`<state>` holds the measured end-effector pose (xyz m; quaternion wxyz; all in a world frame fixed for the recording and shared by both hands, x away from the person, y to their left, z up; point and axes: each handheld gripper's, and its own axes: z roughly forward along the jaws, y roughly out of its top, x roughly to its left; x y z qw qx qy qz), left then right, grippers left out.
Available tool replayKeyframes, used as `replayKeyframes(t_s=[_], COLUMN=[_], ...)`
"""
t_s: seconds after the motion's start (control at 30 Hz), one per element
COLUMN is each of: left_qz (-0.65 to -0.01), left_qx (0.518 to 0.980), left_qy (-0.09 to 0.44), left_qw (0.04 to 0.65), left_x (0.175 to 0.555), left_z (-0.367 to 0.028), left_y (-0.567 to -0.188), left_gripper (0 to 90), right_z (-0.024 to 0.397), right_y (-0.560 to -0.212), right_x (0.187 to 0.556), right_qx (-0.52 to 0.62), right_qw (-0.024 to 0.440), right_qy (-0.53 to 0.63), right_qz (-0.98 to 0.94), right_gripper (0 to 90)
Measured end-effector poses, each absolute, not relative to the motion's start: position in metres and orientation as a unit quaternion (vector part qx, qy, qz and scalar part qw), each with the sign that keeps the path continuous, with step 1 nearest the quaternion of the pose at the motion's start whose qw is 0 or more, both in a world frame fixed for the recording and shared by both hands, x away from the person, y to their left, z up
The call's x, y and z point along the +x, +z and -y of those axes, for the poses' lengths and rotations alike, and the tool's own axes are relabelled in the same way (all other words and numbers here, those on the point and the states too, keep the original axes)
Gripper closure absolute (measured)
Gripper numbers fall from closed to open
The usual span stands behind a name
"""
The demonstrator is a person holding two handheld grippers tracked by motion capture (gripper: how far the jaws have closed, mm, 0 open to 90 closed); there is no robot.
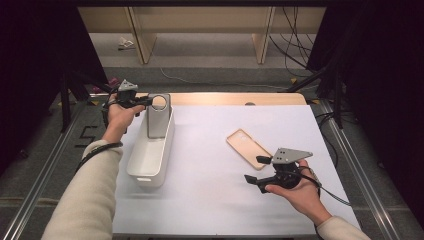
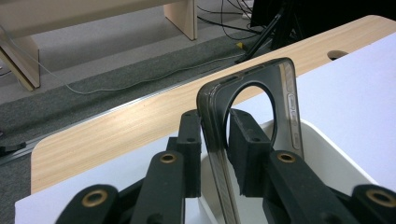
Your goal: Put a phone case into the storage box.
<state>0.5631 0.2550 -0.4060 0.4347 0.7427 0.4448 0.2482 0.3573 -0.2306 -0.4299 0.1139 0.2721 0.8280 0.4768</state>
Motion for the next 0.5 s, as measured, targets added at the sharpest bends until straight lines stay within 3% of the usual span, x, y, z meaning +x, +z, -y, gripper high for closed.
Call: replayKeyframes(t_s=[0.5], left_qz=[-0.452], left_qx=[0.748], left_qy=[0.257], left_qw=[0.413], left_x=[0.5702], left_z=[-0.251], left_y=[-0.407], left_gripper=[70.3], right_z=[0.2309], right_y=[-0.4305], right_x=[0.3579], right_qx=[0.272], right_qw=[0.112], right_qy=[0.475], right_qz=[-0.83], right_gripper=[21.0])
